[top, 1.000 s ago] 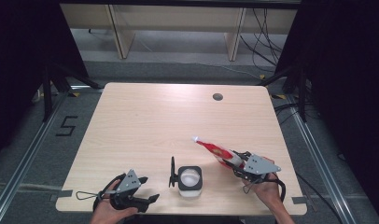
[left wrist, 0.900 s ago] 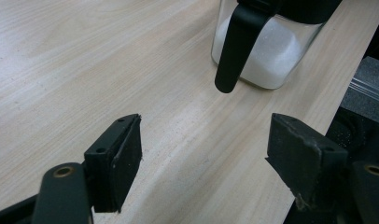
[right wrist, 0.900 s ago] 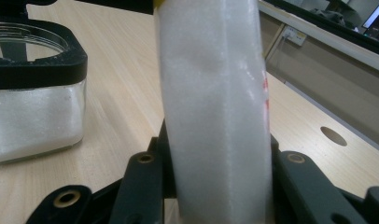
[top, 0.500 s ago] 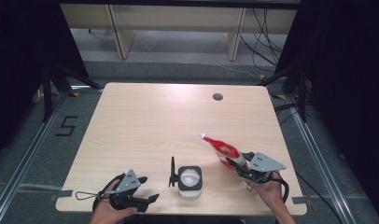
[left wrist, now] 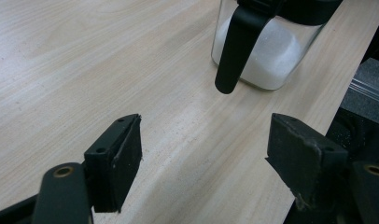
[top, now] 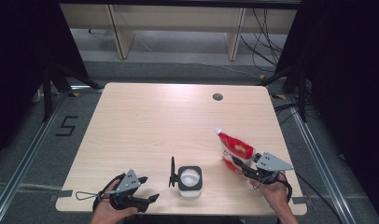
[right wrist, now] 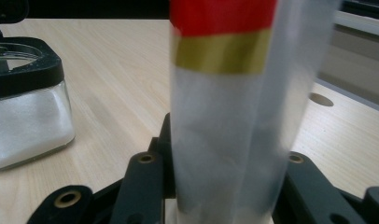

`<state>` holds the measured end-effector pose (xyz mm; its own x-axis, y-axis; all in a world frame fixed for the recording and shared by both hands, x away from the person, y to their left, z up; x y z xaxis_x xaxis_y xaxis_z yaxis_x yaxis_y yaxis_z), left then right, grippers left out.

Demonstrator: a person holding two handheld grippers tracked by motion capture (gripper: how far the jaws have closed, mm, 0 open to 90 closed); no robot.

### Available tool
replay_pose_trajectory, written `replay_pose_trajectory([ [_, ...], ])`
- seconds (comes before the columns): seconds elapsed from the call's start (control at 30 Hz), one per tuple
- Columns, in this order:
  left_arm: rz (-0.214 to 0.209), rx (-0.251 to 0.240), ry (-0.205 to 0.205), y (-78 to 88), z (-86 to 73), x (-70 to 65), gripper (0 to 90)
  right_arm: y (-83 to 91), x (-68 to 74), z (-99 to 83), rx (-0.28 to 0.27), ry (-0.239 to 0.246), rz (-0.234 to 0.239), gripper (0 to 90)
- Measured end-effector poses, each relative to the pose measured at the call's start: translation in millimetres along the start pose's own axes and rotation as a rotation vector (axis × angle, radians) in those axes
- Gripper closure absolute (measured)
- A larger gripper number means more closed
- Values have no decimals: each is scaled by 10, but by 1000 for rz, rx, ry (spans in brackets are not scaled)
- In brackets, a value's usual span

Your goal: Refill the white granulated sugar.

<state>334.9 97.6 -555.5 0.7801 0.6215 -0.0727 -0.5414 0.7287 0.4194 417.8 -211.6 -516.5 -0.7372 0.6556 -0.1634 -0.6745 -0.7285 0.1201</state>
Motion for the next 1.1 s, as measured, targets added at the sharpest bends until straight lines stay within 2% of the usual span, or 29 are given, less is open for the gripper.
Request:
replay_pose_trajectory([
  [0.07,0,1,0,1,0,-1,259,19,-20,3,-7,-5,-4,667],
  [0.1,-3,14,-18,13,-9,11,259,18,-41,14,-19,-3,-18,668],
  [0.13,-2,14,-17,13,-9,10,260,40,-37,2,-5,-13,-18,668],
  [0.17,0,18,-22,16,-11,19,259,44,-50,1,-6,3,-19,668],
  [0.23,1,18,-23,16,-11,19,259,69,-77,-3,-10,1,-23,668],
  [0.27,0,16,-22,16,-10,17,259,75,-68,3,-16,-14,-24,668],
  [0.33,1,15,-24,16,-9,18,259,73,-56,1,-10,3,-12,667],
  [0.4,2,16,-24,15,-11,17,259,73,-40,2,-6,-15,-18,659],
  [0.43,7,11,13,10,-15,-8,259,73,-47,0,-6,-7,-16,655],
  [0.47,11,15,5,12,-18,3,259,80,-56,0,-6,-5,-15,647],
  [0.5,10,13,6,11,-16,1,259,75,-56,10,-17,-27,-26,638],
  [0.53,11,17,-1,14,-18,10,259,81,-62,8,-14,-21,-26,621],
  [0.6,9,15,-2,15,-14,9,259,90,-32,6,-2,-42,-26,578],
  [0.63,10,15,-2,15,-15,10,259,92,-12,2,-3,-71,-35,546],
  [0.67,12,15,3,14,-16,7,259,97,-17,9,-8,-65,-30,523],
  [0.7,12,16,2,14,-18,7,259,116,5,-3,3,-98,-36,506],
  [0.73,12,16,2,13,-17,6,259,132,-11,-5,11,-84,-42,489],
  [0.8,11,6,13,5,-9,-9,259,156,19,-2,18,-105,-27,454],
  [0.83,11,6,13,4,-9,-8,259,162,3,13,5,-109,-52,432],
  [0.9,7,12,9,8,-15,-7,259,199,41,12,15,-174,-56,388],
  [0.93,10,6,15,0,-13,-11,259,222,59,2,19,-218,-74,362],
  [0.97,9,-10,32,-15,0,-30,259,225,52,-1,8,-224,-69,345],
  [1.0,8,-6,25,-11,-2,-26,259,251,49,-10,9,-241,-89,336],
  [1.07,7,-5,17,-11,1,-22,259,291,48,-21,27,-236,-82,333],
  [1.1,8,-5,21,-11,0,-24,259,308,12,0,6,-214,-109,331],
])
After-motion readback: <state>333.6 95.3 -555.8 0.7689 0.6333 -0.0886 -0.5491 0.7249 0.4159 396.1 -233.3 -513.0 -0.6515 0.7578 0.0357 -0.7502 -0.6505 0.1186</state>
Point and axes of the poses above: each handheld gripper's, and its own axes: y roughly backward along the jaws, z roughly out of its top, x roughly to its left, the point moved 10 cm from there along -y, roughly forward along the jaws, and after that the axes turned 11 degrees about -x, right-handed, at the moved point
